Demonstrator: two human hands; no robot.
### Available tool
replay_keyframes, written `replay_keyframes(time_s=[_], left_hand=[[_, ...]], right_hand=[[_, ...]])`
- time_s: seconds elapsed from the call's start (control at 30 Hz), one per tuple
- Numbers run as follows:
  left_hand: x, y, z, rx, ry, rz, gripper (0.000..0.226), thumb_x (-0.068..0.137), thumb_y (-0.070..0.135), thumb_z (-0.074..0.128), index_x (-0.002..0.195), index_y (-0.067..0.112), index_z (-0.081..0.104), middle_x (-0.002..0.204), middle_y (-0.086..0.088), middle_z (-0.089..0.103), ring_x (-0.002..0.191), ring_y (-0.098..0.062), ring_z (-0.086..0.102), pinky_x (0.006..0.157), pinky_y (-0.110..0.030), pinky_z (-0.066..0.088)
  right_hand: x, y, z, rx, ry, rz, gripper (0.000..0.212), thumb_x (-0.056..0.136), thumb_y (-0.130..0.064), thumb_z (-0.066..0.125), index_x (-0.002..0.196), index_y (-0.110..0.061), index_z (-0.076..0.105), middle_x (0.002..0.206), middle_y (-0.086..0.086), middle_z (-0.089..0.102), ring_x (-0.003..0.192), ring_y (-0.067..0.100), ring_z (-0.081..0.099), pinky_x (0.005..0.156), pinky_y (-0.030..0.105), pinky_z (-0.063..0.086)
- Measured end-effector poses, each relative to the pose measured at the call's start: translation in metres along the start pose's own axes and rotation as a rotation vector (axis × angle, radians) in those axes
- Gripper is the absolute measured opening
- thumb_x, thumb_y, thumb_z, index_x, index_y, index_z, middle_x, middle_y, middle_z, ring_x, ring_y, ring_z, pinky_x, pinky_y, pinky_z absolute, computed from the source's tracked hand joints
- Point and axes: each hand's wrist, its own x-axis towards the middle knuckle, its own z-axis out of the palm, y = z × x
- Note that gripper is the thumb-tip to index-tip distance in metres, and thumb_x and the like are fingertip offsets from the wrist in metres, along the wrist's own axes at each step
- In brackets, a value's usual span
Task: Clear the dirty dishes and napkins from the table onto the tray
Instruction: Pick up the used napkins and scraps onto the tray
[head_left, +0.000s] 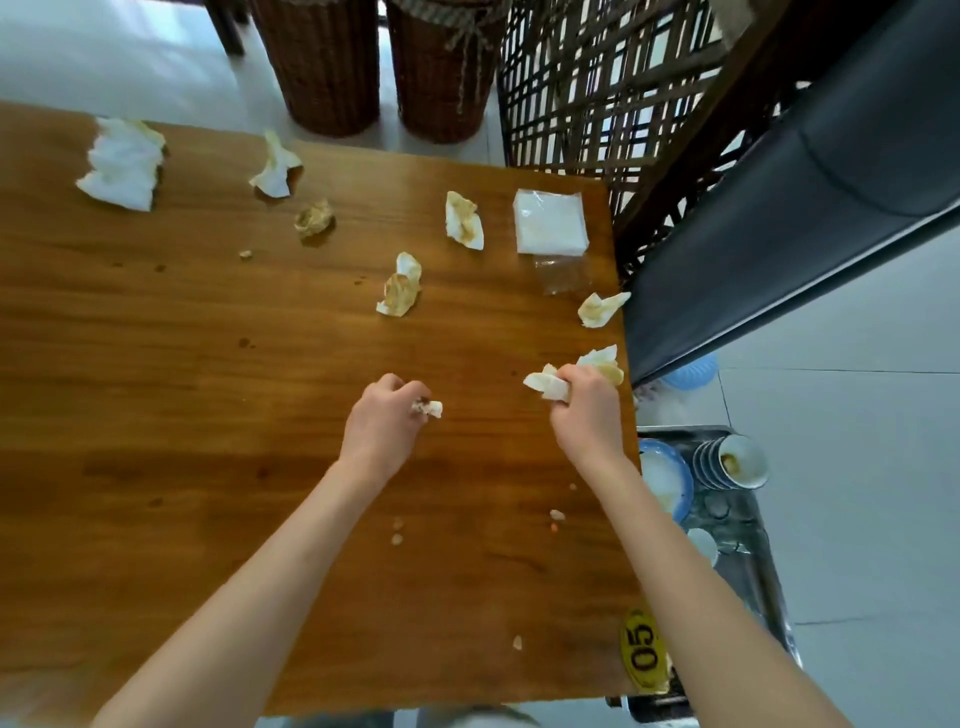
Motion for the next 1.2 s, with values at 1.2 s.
replay_keyframes(time_s=[1.2], left_hand=[[0.251, 0.065, 0.008, 0.424, 0.02, 0.284, 0.06, 0.089, 0.027, 0.048, 0.145, 0.027, 0.027, 0.154, -0.012, 0.02, 0.132, -0.039, 0.028, 0.105, -0.049, 0.03]], right_hand=[[0.146, 0.049, 0.026, -0.08, -0.081, 0.259, 0.063, 0.083, 0.006, 0.053, 0.138, -0.021, 0.036, 0.149, 0.009, 0.023, 0.135, 0.031, 0.017, 0.107, 0.051, 0.028]])
